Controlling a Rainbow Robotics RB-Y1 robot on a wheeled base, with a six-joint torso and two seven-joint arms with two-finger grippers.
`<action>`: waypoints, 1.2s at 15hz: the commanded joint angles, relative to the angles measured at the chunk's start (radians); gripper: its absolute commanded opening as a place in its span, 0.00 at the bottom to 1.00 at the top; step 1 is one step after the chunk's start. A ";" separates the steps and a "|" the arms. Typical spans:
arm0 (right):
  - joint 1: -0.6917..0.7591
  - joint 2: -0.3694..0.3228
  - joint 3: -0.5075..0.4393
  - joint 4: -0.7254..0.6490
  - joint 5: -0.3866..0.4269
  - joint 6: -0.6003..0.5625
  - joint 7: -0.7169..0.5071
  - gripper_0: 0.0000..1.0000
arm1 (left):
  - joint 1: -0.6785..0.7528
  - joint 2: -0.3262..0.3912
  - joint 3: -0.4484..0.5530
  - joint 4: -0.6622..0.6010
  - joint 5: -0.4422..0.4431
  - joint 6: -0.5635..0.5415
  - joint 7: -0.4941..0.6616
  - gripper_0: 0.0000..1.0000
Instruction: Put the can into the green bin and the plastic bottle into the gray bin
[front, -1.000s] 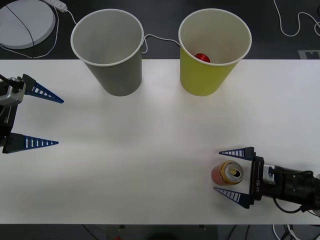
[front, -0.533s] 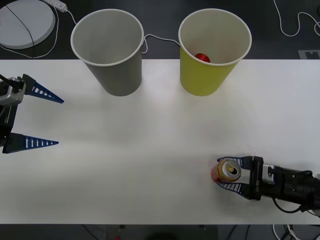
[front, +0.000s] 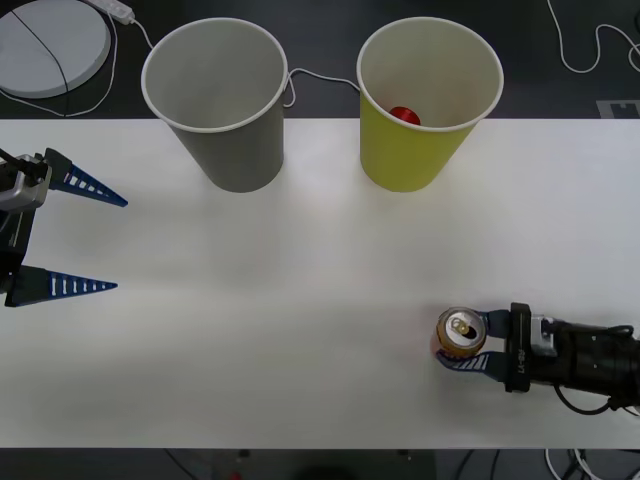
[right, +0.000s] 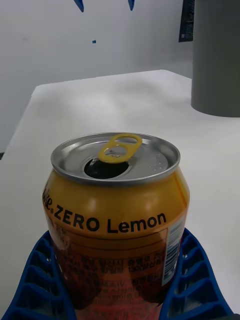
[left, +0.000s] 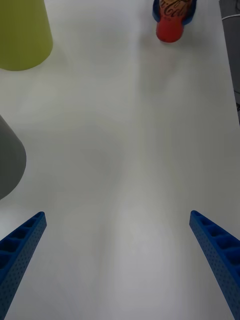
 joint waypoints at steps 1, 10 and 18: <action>0.002 -0.021 -0.053 -0.070 0.077 0.000 -0.096 0.00 | 0.000 0.000 0.000 0.000 0.000 0.000 0.000 1.00; 0.059 -0.113 -0.185 -0.401 0.243 0.025 -0.491 0.00 | 0.000 0.000 0.000 0.000 0.000 0.000 0.000 1.00; 0.168 -0.128 -0.439 -0.928 0.563 -0.009 -1.137 0.00 | 0.000 0.000 0.000 0.000 0.000 0.000 0.000 1.00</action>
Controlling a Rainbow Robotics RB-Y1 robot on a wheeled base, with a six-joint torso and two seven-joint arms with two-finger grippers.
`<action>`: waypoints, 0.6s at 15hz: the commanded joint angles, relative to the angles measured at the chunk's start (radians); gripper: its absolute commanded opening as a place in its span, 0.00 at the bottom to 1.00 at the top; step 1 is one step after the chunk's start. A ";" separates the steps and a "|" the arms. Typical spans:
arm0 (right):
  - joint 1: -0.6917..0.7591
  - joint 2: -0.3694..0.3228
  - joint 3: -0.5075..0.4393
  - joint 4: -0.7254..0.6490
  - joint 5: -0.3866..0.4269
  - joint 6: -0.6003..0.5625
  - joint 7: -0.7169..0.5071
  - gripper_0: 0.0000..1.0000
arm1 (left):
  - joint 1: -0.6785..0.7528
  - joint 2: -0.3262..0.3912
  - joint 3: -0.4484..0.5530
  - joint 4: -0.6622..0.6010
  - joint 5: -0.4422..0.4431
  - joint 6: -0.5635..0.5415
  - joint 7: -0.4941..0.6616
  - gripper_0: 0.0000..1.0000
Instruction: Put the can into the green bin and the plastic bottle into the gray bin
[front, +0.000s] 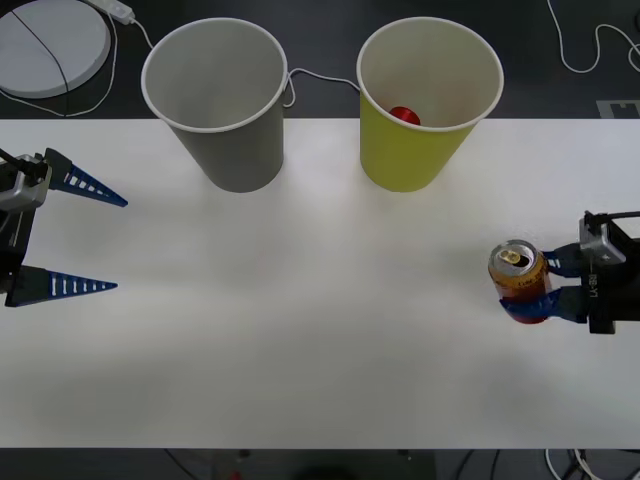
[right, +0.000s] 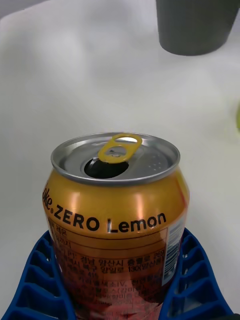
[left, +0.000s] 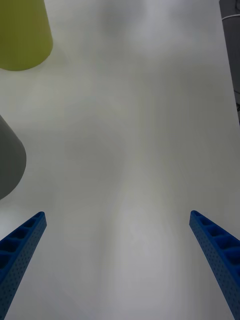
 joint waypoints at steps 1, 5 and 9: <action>0.011 -0.011 -0.042 -0.147 0.063 -0.015 -0.226 0.00 | 0.000 0.000 0.000 0.000 0.000 0.000 0.000 1.00; 0.010 -0.077 -0.064 -0.319 0.118 -0.020 -0.548 0.00 | 0.000 0.000 0.000 0.000 0.000 0.000 0.000 1.00; -0.050 -0.134 -0.087 -0.407 0.160 -0.109 -0.827 0.00 | 0.000 0.000 0.000 0.000 0.000 0.000 0.000 1.00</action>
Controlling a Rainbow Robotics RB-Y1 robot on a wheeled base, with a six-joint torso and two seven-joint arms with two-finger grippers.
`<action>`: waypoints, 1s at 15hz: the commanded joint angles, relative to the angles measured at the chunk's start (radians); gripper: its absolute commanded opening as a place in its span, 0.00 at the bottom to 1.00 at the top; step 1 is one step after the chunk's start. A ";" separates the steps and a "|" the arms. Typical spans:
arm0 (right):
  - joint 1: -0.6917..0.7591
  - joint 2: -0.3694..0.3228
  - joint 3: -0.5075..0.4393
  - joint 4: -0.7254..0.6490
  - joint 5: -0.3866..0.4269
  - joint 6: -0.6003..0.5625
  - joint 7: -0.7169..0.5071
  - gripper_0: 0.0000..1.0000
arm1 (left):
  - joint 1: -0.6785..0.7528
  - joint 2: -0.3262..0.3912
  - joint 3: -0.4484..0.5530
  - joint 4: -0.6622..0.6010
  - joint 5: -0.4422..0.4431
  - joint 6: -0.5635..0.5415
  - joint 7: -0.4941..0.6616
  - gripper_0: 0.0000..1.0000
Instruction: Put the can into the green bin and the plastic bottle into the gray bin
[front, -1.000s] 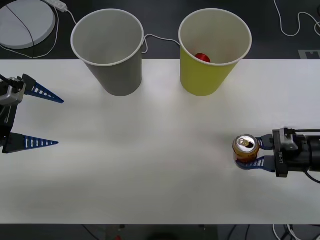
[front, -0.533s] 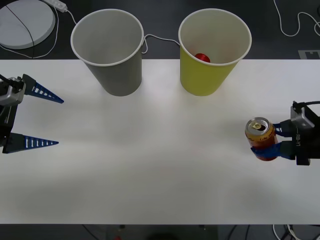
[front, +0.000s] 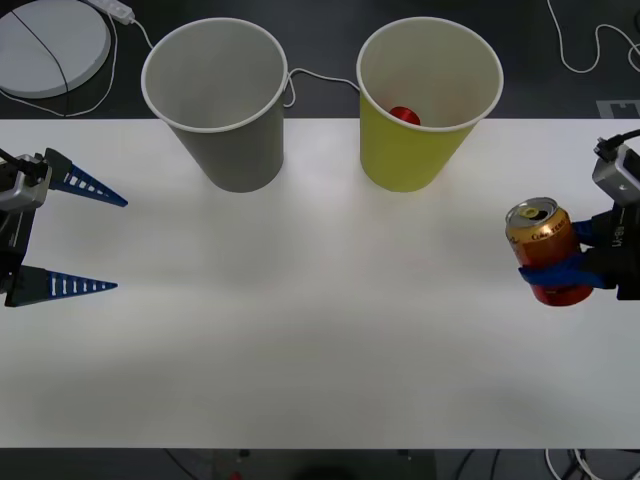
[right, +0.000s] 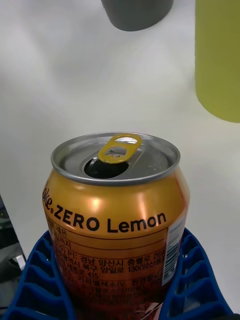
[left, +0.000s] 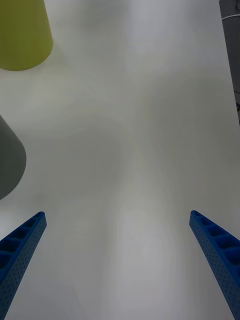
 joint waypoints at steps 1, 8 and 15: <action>-0.076 -0.033 -0.011 -0.023 0.023 -0.063 -0.162 0.00 | 0.000 0.000 0.000 0.000 0.000 0.000 0.000 1.00; -0.356 -0.228 0.120 0.034 0.023 -0.063 -0.392 0.00 | 0.000 0.000 0.000 0.000 0.000 0.000 0.000 1.00; -0.833 -0.270 0.515 0.342 0.038 -0.063 -0.392 0.00 | 0.000 0.000 0.000 0.000 0.000 0.000 0.000 1.00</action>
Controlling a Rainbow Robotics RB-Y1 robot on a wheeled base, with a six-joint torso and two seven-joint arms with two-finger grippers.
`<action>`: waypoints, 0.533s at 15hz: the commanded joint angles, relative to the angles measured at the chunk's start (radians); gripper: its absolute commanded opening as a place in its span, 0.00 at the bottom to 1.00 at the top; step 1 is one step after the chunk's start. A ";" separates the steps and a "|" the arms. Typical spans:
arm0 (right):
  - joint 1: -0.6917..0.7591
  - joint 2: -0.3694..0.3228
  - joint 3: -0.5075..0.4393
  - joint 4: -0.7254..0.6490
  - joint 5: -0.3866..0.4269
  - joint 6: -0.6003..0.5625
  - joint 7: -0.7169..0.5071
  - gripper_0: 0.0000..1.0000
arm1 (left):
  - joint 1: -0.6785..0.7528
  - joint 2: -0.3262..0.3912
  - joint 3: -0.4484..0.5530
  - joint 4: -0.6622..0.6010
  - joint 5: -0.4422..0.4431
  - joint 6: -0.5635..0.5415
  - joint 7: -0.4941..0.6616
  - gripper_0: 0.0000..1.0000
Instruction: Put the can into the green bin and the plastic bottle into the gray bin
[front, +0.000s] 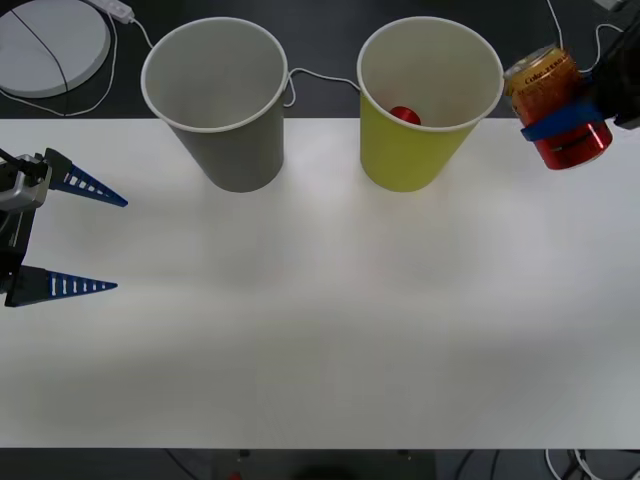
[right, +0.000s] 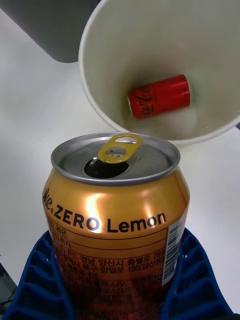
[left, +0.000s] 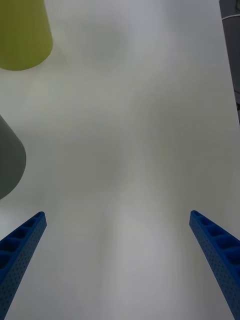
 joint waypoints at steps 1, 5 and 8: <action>-0.187 0.012 0.166 0.125 0.017 0.000 0.000 0.00 | 0.000 0.000 0.000 0.000 0.000 0.000 0.000 1.00; -0.373 0.093 0.298 0.293 0.063 0.000 0.000 0.00 | 0.000 0.000 0.000 0.000 0.000 0.000 0.000 1.00; -0.475 0.195 0.342 0.412 0.175 0.000 0.001 0.00 | 0.000 0.000 0.000 0.000 0.000 0.000 0.000 1.00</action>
